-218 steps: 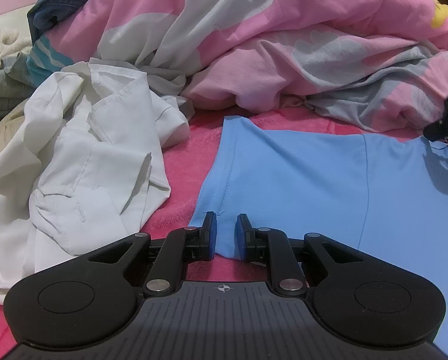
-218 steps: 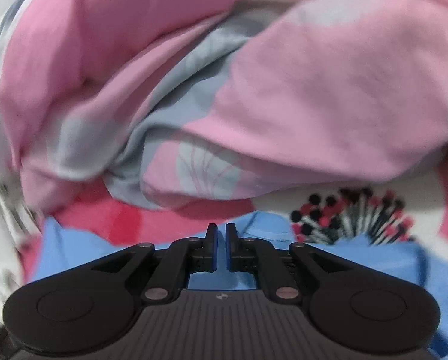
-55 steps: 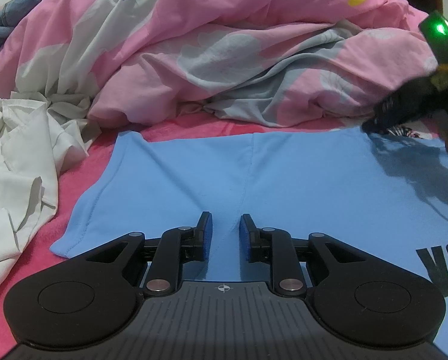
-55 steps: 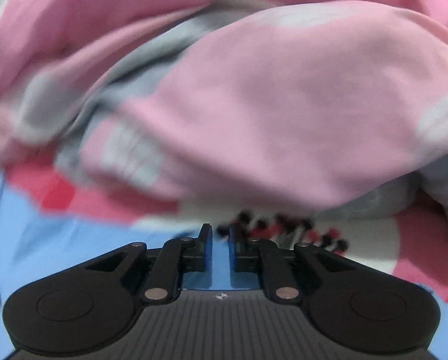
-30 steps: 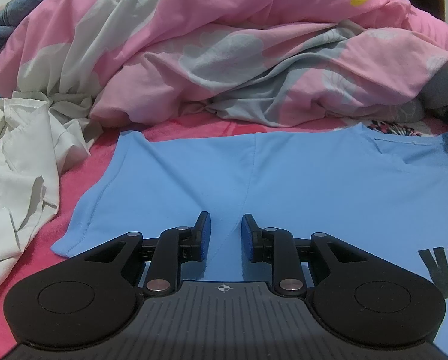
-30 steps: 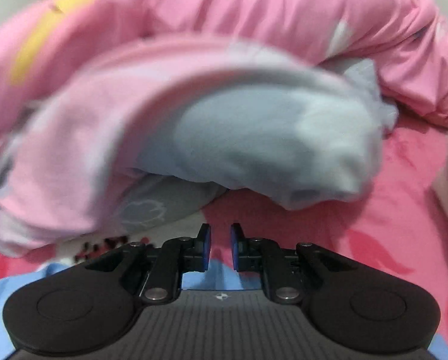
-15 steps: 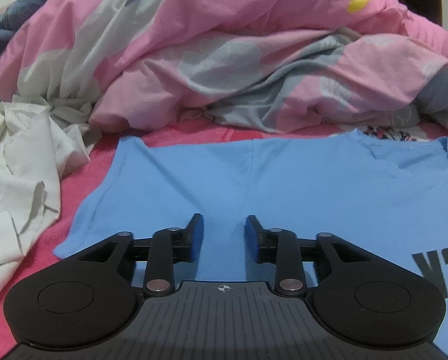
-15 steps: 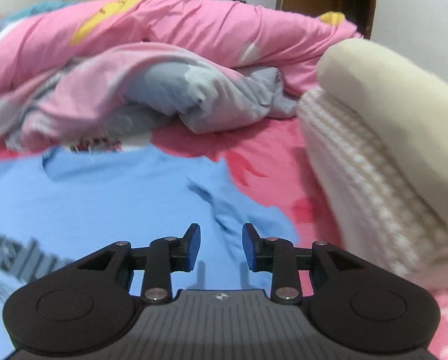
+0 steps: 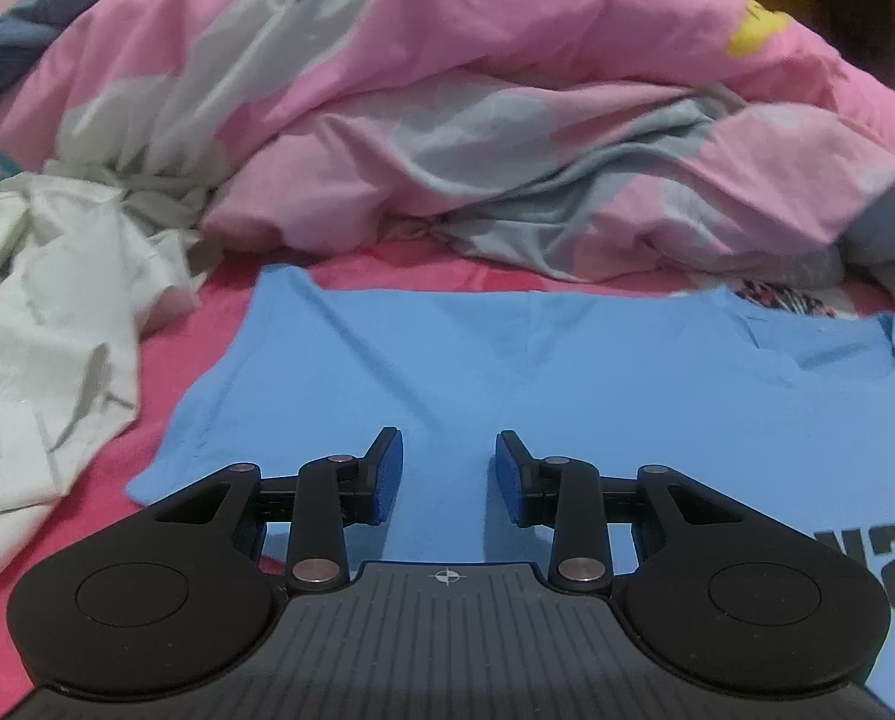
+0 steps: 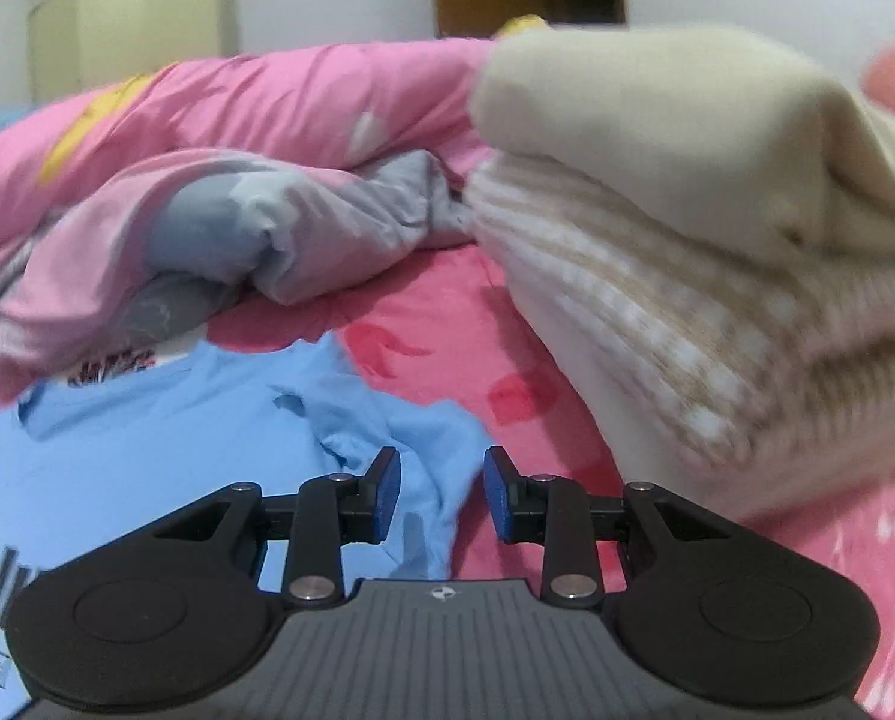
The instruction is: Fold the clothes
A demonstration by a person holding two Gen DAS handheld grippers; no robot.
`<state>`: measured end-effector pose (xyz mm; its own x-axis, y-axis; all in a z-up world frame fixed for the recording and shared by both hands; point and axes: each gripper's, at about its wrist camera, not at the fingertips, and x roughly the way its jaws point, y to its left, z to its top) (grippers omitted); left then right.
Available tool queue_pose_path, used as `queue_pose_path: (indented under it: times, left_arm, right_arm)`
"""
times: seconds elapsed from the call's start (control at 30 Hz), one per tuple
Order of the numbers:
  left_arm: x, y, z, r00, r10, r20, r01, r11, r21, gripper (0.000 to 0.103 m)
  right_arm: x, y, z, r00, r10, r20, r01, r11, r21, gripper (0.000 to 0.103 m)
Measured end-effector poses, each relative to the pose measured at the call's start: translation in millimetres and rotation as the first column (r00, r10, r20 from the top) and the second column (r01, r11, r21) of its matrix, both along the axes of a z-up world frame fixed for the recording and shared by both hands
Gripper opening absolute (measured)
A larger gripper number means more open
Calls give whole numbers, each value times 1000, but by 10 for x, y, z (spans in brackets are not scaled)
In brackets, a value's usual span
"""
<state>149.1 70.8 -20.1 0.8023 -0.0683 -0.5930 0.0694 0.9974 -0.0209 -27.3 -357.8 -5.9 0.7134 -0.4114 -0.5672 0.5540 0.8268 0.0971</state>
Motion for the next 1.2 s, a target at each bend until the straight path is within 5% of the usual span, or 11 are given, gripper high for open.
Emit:
queue_pose_path:
  times: [0.17,0.43,0.8,1.2]
  left_arm:
    - [-133,-55,311,1000,14,-1,-14,1000,-15,34]
    - [-353,-1020,700,974,-227,-9,227,973,44,34]
    - [-454,-2382,120,897,-440,-39,441,896,54,35]
    - [-508,-2495,-168,893,-450,-19,451,892,36,39]
  right_arm:
    - [-124,-90,-49,1000,-5,29,4,999,34,34]
    - [-263,-268,-129,996,-54,65,45,990,131,35]
    - [-265,-379,-212,995,-70,74,57,984,169,36]
    - [-243,-405,-259,996,-66,66,54,983,174,36]
